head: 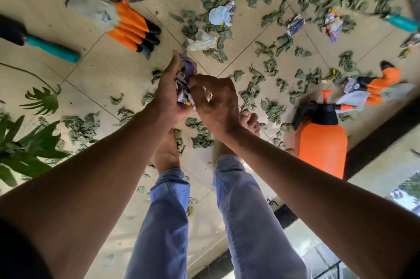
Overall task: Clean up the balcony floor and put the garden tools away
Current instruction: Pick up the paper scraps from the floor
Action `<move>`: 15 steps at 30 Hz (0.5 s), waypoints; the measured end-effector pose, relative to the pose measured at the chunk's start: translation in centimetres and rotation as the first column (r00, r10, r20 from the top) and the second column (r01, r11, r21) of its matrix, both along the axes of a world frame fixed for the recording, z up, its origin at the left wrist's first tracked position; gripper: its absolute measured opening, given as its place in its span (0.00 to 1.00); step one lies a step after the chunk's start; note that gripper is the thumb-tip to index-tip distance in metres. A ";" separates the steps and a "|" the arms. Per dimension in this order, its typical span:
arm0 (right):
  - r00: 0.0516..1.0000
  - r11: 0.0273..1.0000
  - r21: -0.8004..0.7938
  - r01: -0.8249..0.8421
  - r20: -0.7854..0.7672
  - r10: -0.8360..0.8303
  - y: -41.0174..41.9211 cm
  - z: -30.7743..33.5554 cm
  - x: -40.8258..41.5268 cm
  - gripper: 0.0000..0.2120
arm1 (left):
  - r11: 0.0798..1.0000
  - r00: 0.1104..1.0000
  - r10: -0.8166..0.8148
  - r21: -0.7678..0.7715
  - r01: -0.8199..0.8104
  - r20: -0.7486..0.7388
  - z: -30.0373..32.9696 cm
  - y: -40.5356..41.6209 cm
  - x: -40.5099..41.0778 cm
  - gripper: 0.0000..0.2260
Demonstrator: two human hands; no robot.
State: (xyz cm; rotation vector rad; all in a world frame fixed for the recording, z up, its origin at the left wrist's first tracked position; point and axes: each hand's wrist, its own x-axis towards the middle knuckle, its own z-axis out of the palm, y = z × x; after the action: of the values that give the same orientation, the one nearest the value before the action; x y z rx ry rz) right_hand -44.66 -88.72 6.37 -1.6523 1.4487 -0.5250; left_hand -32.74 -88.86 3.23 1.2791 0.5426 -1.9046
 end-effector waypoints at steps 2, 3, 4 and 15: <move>0.999 0.997 0.077 0.030 0.032 -0.033 0.1 -0.2 0.1 0.08 | 1.000 1.000 -0.006 -0.016 0.006 -0.016 0.4 -0.1 0.1 0.20; 0.997 0.991 0.130 0.045 0.049 -0.052 0.1 -0.4 0.2 0.10 | 1.000 1.000 0.003 -0.021 -0.003 -0.005 0.5 -0.2 0.0 0.17; 0.995 0.981 0.188 0.053 0.070 -0.067 0.1 -0.6 0.3 0.12 | 1.000 1.000 0.009 0.000 -0.009 0.016 0.3 -0.4 0.2 0.14; 0.884 0.993 0.103 0.060 -0.468 -0.005 -8.9 -7.1 0.9 0.22 | 0.985 0.997 -0.033 0.172 0.020 0.074 -2.2 -0.2 0.7 0.05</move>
State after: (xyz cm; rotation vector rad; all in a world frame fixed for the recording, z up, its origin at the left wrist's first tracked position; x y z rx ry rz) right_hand -43.77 -97.62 -0.77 -1.7365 1.8174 -0.0489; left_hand -32.08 -89.09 1.01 1.4702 0.6641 -1.8538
